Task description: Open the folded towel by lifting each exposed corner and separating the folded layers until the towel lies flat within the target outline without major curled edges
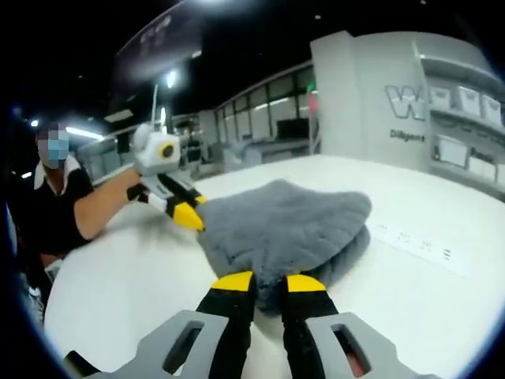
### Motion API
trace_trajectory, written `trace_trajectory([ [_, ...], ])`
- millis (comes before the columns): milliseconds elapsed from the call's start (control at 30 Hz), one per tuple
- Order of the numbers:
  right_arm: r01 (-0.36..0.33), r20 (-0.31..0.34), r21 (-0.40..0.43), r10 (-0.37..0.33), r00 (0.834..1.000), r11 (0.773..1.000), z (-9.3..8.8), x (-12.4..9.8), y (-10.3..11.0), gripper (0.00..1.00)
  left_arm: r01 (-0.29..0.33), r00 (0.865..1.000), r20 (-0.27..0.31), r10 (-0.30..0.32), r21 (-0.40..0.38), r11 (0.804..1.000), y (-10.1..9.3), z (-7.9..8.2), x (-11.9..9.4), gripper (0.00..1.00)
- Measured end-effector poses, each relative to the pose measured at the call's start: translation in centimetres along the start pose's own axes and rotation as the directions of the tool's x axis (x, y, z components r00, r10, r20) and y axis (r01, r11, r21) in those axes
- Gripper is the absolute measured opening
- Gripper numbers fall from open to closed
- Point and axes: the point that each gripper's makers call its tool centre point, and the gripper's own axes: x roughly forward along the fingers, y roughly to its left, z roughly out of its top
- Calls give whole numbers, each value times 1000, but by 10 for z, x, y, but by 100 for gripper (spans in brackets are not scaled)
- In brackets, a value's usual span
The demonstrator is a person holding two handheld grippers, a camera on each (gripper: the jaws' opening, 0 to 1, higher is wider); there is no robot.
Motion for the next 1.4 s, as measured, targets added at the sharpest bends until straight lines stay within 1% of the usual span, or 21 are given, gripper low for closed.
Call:
trace_trajectory([
  [67,10,8,-3,-10,1000,1000,-4,-3,5,7,-18,1000,2,18,0,1000,-2,-1,1,9],
  [133,15,4,-17,-15,1000,1000,-7,-6,5,7,-23,1000,-2,24,31,999,-7,-2,2,8],
  [167,14,5,-17,-14,1000,1000,-7,-8,4,7,-26,1000,0,26,34,999,-15,-5,2,8],
  [267,13,2,-7,-13,1000,1000,-6,-12,4,6,-14,1000,6,14,27,1000,-21,-6,2,8],
  [300,13,1,-8,-13,1000,1000,-6,-13,6,6,-11,1000,5,11,24,1000,-15,-4,2,8],
  [400,16,-2,-13,-16,1000,1000,-7,-17,13,6,-10,1000,3,10,13,1000,-17,-5,1,8],
  [567,16,-11,-9,-16,1000,1000,-13,-23,18,6,4,1000,-6,-4,12,1000,-28,-7,-1,7],
  [700,13,-11,10,-13,1000,1000,-16,-26,22,6,8,1000,-11,-8,15,1000,-33,-8,-2,6],
  [867,17,-19,-2,-17,1000,1000,-18,-34,33,6,10,1000,-21,-9,21,1000,-43,-12,-4,6],
  [1000,18,-23,0,-18,1000,1000,-23,-39,35,6,19,1000,-20,-18,30,999,-51,-13,-4,6],
  [1133,25,-24,3,-25,999,1000,-25,-42,40,6,15,1000,-20,-14,38,999,-55,-14,-6,6],
  [1400,26,-33,9,-26,999,1000,-29,-49,51,6,25,1000,-14,-25,24,999,-68,-19,-10,6],
])
